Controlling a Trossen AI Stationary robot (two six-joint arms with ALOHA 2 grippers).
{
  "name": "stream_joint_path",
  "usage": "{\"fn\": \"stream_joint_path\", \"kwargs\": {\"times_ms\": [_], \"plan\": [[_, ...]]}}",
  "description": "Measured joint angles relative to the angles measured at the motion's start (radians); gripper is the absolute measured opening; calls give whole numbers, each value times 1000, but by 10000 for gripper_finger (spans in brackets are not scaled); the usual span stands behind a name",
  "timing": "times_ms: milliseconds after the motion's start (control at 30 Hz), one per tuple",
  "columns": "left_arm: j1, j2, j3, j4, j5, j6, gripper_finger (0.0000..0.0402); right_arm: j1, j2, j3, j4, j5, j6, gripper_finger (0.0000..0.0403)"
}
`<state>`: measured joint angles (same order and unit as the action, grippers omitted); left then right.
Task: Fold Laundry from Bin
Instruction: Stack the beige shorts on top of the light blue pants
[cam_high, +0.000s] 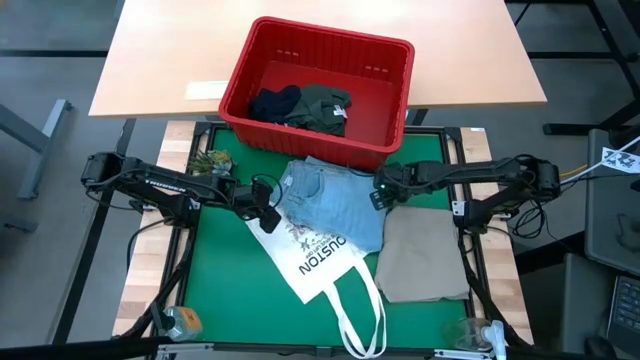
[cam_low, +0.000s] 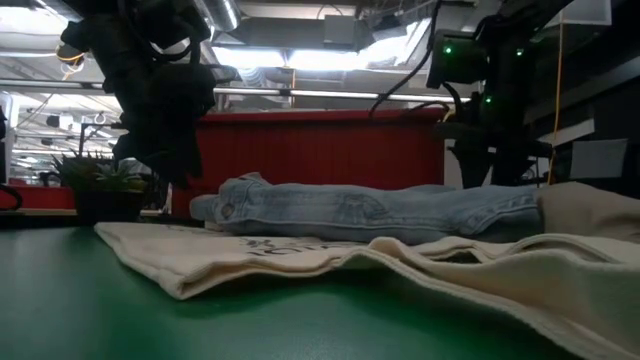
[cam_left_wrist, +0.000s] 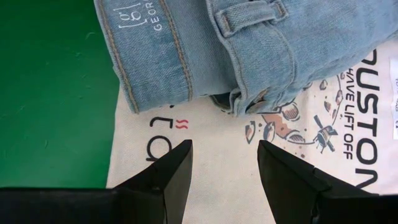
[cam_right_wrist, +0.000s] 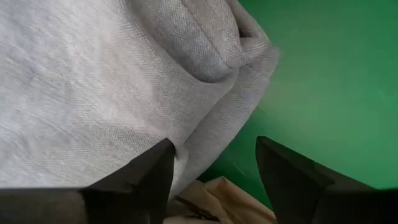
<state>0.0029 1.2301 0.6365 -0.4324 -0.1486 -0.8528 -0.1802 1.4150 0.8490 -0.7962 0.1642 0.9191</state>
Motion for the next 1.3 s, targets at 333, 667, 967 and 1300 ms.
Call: {"fn": "stream_joint_path", "kwargs": {"times_ms": [333,667,967,1300], "plan": [[0,0,0,0,0,0,176,-10,66,0,48,20,-7,225],[0,0,0,0,-18,0,176,-12,170,2,83,71,-7,225],[0,0,0,0,-18,8,176,-12,237,5,121,58,-7,225],[0,0,0,0,18,37,176,-12,280,4,206,-35,-114,195]]}}
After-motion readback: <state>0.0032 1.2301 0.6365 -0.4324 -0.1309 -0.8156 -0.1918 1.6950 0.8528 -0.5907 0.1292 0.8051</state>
